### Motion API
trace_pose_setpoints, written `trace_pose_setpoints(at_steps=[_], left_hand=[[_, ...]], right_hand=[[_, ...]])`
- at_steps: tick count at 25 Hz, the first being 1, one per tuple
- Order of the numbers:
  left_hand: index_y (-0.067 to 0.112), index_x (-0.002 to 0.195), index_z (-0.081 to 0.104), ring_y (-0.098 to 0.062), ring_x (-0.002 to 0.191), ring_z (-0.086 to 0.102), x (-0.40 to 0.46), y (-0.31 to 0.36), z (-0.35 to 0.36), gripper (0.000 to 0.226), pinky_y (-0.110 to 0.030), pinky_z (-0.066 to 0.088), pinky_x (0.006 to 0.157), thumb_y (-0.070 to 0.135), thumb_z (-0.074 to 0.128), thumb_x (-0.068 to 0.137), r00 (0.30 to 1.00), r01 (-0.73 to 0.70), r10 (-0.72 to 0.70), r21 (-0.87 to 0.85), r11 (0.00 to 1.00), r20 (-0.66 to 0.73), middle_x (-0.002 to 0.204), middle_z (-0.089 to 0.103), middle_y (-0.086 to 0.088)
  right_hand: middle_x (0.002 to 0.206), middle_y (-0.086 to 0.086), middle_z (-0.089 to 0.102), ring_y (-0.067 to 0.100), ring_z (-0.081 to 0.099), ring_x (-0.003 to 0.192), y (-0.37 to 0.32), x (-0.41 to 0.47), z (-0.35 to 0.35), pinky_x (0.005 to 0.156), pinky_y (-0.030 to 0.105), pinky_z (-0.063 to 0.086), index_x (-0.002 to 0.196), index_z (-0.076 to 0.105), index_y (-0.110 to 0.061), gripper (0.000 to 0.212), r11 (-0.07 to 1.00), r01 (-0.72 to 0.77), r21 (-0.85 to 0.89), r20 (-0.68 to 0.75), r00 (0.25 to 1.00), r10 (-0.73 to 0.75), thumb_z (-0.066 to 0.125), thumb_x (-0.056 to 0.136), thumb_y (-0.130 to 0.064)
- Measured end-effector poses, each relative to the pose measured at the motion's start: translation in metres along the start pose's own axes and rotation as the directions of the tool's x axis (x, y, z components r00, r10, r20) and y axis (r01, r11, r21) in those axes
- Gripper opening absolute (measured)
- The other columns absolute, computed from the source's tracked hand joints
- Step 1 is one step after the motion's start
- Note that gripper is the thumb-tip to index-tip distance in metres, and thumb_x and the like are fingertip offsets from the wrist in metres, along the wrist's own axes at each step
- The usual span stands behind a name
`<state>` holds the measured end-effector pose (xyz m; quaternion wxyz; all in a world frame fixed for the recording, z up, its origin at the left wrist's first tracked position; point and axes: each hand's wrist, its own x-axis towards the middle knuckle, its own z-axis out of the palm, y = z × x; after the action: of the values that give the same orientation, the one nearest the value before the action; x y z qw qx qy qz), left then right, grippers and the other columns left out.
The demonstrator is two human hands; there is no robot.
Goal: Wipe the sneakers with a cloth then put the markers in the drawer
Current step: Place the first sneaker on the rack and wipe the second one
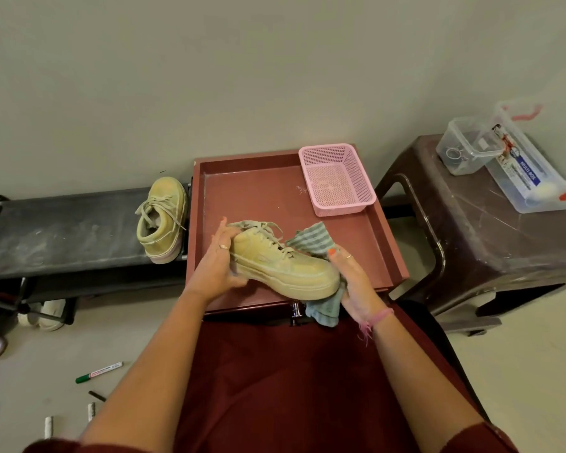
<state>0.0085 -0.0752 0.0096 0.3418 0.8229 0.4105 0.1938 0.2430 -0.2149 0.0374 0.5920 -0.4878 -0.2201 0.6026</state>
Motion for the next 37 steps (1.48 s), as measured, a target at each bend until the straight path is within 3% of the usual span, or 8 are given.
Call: trace_pose_setpoints(at_steps=[6, 10, 12, 15, 26, 29, 32, 37], left_hand=[[0.022, 0.147, 0.027, -0.019, 0.148, 0.012, 0.027, -0.006, 0.011, 0.101, -0.052, 0.012, 0.12, 0.004, 0.077, 0.062, 0.988, 0.135, -0.134, -0.004, 0.991, 0.08, 0.157, 0.021, -0.003], [0.015, 0.153, 0.017, -0.018, 0.144, 0.019, 0.012, 0.027, 0.032, 0.099, -0.031, 0.018, 0.118, -0.007, 0.072, 0.073, 0.854, 0.418, -0.477, -0.274, 0.866, -0.206, 0.157, 0.017, -0.005], [0.006, 0.141, 0.037, -0.021, 0.12, 0.048, -0.011, 0.061, 0.044, 0.066, -0.035, 0.044, 0.103, -0.006, 0.061, 0.08, 0.647, 0.388, -0.76, -0.83, 0.4, -0.064, 0.136, 0.046, -0.014], [0.002, 0.114, 0.061, -0.023, 0.093, 0.066, -0.045, 0.102, 0.06, 0.027, -0.034, 0.054, 0.083, 0.02, 0.053, 0.096, 0.679, 0.25, -0.636, -0.93, -0.269, 0.367, 0.103, 0.069, -0.014], [0.015, 0.135, 0.053, -0.029, 0.123, 0.056, -0.06, 0.057, 0.04, 0.043, -0.045, 0.041, 0.106, 0.038, 0.038, 0.101, 0.732, 0.091, -0.605, -0.925, -0.37, 0.314, 0.131, 0.062, -0.011], [0.015, 0.136, 0.052, -0.035, 0.124, 0.054, -0.059, 0.052, 0.039, 0.048, -0.055, 0.041, 0.103, 0.043, 0.037, 0.1, 0.751, 0.085, -0.567, -0.9, -0.426, 0.339, 0.132, 0.06, -0.015], [0.015, 0.134, 0.053, -0.042, 0.123, 0.052, -0.058, 0.051, 0.039, 0.053, -0.062, 0.044, 0.096, 0.051, 0.035, 0.099, 0.77, 0.096, -0.514, -0.865, -0.492, 0.378, 0.131, 0.059, -0.02], [0.012, 0.124, 0.061, -0.024, 0.101, 0.069, -0.057, 0.044, 0.033, 0.052, -0.036, 0.059, 0.08, 0.047, 0.03, 0.101, 0.757, 0.067, -0.541, -0.866, -0.496, 0.368, 0.114, 0.071, -0.012]], right_hand=[[0.125, 0.002, 0.056, 0.01, 0.058, 0.113, 0.017, -0.006, 0.01, 0.09, 0.025, 0.05, 0.128, 0.043, -0.019, 0.08, 0.934, 0.036, -0.354, -0.029, 0.998, -0.049, 0.086, 0.062, -0.004], [0.12, 0.008, 0.061, 0.018, 0.062, 0.109, 0.031, 0.0, 0.019, 0.093, 0.042, 0.052, 0.122, 0.051, -0.017, 0.078, 0.958, 0.061, -0.281, -0.176, 0.978, -0.114, 0.09, 0.054, -0.021], [0.121, 0.01, 0.06, 0.019, 0.062, 0.109, 0.034, 0.001, 0.029, 0.092, 0.043, 0.052, 0.122, 0.051, -0.015, 0.079, 0.947, 0.083, -0.31, -0.176, 0.974, -0.143, 0.09, 0.054, -0.024], [0.131, 0.002, 0.049, 0.011, 0.056, 0.117, 0.037, -0.004, 0.051, 0.095, 0.031, 0.05, 0.123, 0.052, -0.022, 0.077, 0.921, 0.13, -0.368, -0.135, 0.972, -0.191, 0.091, 0.057, -0.029], [0.108, 0.005, 0.067, 0.017, 0.066, 0.099, 0.006, -0.001, 0.051, 0.093, 0.045, 0.052, 0.114, 0.054, -0.013, 0.019, 0.955, 0.105, -0.277, -0.268, 0.946, -0.182, 0.049, 0.098, -0.022], [0.102, -0.008, 0.066, -0.004, 0.061, 0.091, -0.021, 0.01, 0.078, 0.085, 0.009, 0.047, 0.122, 0.055, -0.01, 0.026, 0.548, 0.279, -0.788, 0.0, 0.891, -0.454, 0.049, 0.097, -0.015], [0.14, 0.004, 0.049, 0.01, 0.042, 0.13, -0.013, 0.031, 0.119, 0.109, 0.014, 0.024, 0.138, 0.046, -0.01, 0.041, 0.109, 0.352, -0.929, 0.341, 0.934, -0.109, 0.045, 0.097, -0.011], [0.15, -0.012, 0.035, 0.003, 0.019, 0.142, 0.038, 0.011, 0.121, 0.116, 0.02, 0.013, 0.141, 0.041, -0.026, 0.044, 0.212, 0.368, -0.905, 0.377, 0.926, -0.001, 0.038, 0.1, -0.014]])
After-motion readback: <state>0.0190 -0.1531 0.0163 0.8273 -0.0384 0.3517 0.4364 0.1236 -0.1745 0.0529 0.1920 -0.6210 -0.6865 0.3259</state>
